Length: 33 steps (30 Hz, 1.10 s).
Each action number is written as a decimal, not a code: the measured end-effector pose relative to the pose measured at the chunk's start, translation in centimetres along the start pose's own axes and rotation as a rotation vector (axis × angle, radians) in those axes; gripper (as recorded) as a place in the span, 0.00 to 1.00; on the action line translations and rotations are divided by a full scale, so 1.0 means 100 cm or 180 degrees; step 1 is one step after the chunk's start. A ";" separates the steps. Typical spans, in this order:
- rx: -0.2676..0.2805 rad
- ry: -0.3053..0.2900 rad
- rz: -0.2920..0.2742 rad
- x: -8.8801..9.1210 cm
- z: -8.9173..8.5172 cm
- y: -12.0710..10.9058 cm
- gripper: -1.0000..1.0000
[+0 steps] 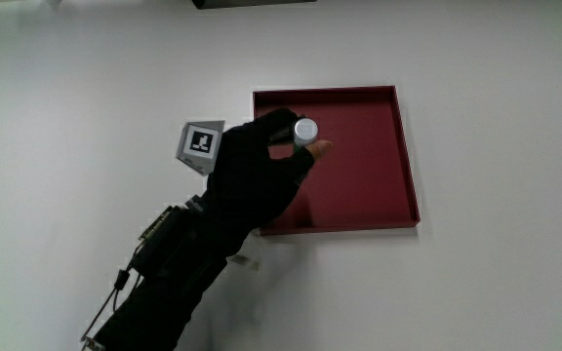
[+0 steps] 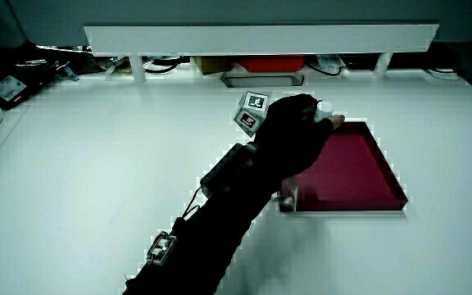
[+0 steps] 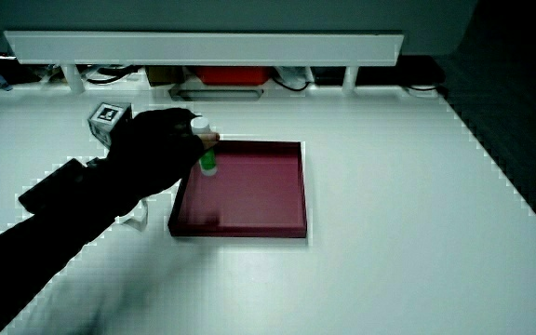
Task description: Place glue stick
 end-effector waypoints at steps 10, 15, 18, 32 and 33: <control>-0.0270 -0.0075 0.0227 -0.028 -0.026 -0.001 0.50; -0.0333 -0.0115 0.0270 -0.038 -0.033 0.000 0.50; -0.0343 -0.0104 0.0266 -0.043 -0.037 0.000 0.50; -0.0380 -0.0152 0.0422 -0.060 -0.041 -0.003 0.49; -0.0376 -0.0178 0.0439 -0.059 -0.041 -0.004 0.47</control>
